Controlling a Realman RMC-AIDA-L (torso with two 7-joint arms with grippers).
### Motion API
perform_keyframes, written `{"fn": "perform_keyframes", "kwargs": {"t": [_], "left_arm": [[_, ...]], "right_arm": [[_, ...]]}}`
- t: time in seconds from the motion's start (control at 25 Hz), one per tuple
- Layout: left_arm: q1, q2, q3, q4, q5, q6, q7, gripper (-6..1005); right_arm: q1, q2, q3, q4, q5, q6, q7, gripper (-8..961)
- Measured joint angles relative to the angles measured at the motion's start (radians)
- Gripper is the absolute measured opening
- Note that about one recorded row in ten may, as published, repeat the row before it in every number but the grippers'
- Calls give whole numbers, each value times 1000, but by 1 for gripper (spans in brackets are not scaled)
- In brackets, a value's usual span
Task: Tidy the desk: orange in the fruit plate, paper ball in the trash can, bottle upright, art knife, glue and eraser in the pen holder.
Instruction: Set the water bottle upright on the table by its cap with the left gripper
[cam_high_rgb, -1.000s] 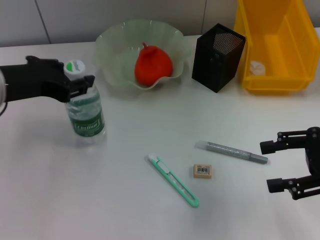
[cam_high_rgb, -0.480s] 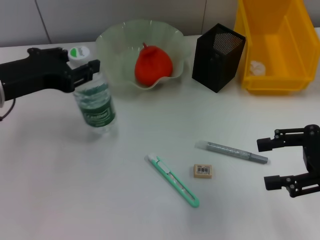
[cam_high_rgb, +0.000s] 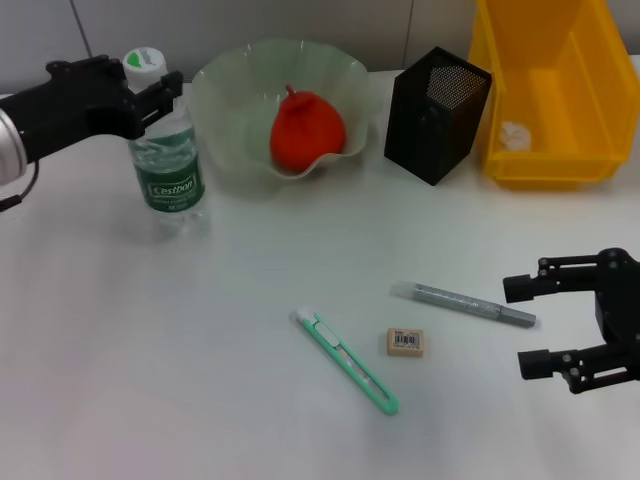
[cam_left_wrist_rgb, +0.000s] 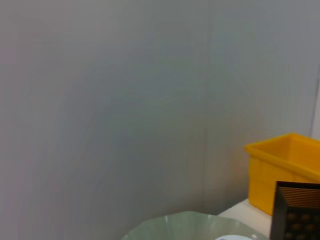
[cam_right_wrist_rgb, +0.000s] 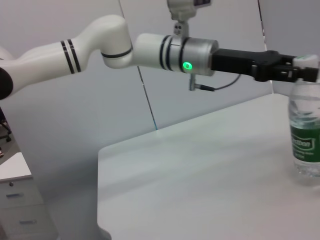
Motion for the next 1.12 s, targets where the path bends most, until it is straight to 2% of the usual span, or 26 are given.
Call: {"fn": "perform_keyframes", "kwargs": {"t": [0.28, 0.88, 1.12], "left_arm": [[-74, -2, 49, -121, -32, -132, 12, 542], [-54, -2, 67, -129, -74, -259, 18, 562], [-50, 3, 55, -145, -96, -268, 24, 571]], "right_arm": [[12, 5, -12, 9, -5, 14, -2, 779], [17, 4, -13, 33, -7, 15, -10, 778], [17, 4, -13, 46, -7, 23, -14, 778]]}}
